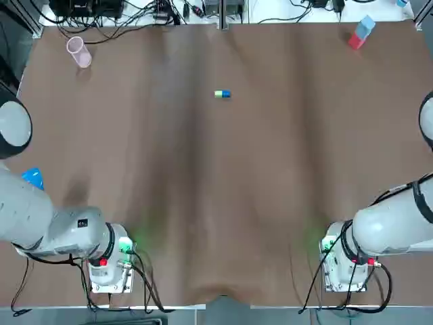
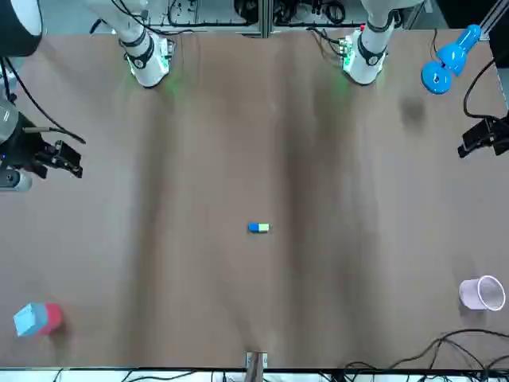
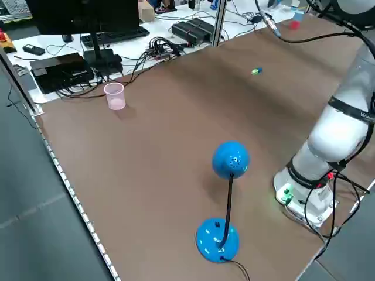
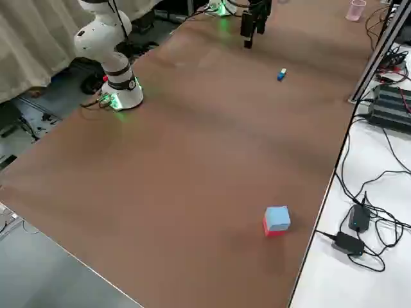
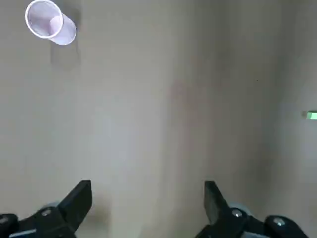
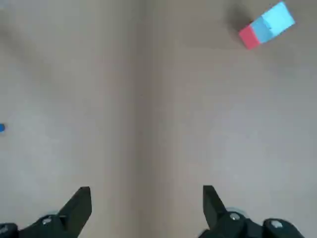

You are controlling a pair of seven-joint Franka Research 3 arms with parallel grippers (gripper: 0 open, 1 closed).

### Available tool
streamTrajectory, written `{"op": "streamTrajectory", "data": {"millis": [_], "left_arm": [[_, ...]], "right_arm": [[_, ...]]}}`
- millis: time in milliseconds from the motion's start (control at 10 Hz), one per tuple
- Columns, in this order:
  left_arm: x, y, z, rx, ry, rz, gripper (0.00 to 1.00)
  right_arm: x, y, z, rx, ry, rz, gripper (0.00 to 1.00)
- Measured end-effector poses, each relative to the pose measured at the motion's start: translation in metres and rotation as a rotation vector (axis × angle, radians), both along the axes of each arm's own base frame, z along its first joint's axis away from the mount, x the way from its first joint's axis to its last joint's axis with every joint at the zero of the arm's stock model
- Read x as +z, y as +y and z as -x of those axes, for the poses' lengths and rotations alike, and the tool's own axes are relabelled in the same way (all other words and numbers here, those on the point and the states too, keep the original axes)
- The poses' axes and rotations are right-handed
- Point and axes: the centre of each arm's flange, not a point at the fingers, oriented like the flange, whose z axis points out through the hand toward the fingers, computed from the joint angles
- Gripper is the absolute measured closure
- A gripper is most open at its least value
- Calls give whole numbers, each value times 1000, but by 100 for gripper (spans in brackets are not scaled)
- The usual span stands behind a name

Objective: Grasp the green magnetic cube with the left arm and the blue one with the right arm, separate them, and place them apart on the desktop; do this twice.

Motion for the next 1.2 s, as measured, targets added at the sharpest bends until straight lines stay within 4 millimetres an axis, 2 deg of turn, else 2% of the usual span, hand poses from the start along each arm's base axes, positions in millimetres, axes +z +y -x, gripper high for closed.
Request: {"op": "streamTrajectory", "data": {"millis": [300,500,600,800,900,1000,1200], "left_arm": [[-1,-11,-1,-18,1,3,0],[-15,-20,-7,44,26,7,0],[-34,-32,-16,162,63,6,0],[-79,-78,-39,341,107,-4,0],[-97,-105,-51,408,90,1,0],[-113,-123,-61,483,79,12,0],[-146,-150,-72,661,118,47,0]], "right_arm": [[-4,-1,0,1,5,14,0],[-4,2,-3,9,-19,11,0],[-4,6,-5,16,-37,9,0],[-17,9,-10,15,-58,6,0],[-23,11,-11,-56,-57,1,0],[-27,18,-12,-187,-58,-6,0],[-48,57,-14,-416,-38,-12,2]]}}
